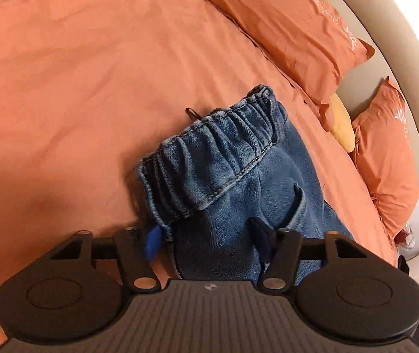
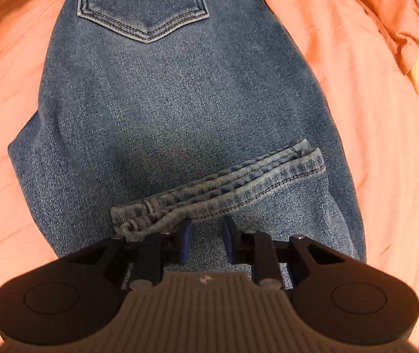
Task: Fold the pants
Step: 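Grasp the elastic waistband with the left tool and lift it, then fold the waistband over onto the folded hem with the left tool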
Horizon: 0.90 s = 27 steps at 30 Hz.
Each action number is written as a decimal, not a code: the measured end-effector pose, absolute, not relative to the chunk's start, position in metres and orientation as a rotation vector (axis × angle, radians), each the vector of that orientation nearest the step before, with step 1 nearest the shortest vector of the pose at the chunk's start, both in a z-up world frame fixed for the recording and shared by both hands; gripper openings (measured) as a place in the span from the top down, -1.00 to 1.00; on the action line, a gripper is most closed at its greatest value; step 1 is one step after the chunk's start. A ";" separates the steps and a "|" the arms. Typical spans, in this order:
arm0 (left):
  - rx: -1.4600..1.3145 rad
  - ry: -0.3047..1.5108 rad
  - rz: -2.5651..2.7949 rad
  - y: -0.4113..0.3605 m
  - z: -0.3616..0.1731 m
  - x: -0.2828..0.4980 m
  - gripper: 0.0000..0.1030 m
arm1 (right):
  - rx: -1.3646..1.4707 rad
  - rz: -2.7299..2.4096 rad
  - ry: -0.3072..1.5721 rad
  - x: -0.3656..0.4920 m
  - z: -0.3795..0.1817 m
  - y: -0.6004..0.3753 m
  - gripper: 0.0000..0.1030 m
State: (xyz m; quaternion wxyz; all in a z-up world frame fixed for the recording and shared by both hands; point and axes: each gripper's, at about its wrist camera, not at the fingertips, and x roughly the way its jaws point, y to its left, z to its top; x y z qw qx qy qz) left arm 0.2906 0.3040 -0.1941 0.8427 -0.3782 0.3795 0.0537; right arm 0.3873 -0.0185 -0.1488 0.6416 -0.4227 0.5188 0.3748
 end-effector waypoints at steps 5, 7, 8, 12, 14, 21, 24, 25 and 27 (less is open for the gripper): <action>-0.724 0.766 0.099 0.296 -0.169 0.287 -0.12 | -0.965 0.860 1.190 0.394 -0.151 -0.015 0.60; -0.705 0.747 0.089 0.292 -0.155 0.287 -0.03 | -0.936 0.863 1.193 0.394 -0.150 -0.020 0.60; -0.706 0.734 0.077 0.290 -0.145 0.287 0.01 | -0.917 0.863 1.194 0.394 -0.149 -0.025 0.60; -0.640 0.699 0.037 0.273 -0.104 0.291 0.12 | -0.874 0.861 1.155 0.392 -0.146 -0.038 0.60; -0.600 0.685 0.022 0.258 -0.082 0.295 0.21 | -0.853 0.851 1.128 0.389 -0.143 -0.043 0.61; -0.409 0.614 -0.036 0.177 -0.002 0.300 0.30 | -0.501 0.762 1.104 0.384 -0.109 -0.112 0.62; -0.301 0.577 -0.060 0.124 0.027 0.301 0.32 | -0.404 0.699 1.082 0.376 -0.094 -0.156 0.62; -0.273 0.565 -0.068 0.106 0.035 0.301 0.32 | -0.361 0.674 1.078 0.373 -0.091 -0.172 0.62; -0.207 0.541 -0.090 0.066 0.049 0.300 0.33 | -0.279 0.628 1.059 0.366 -0.085 -0.206 0.62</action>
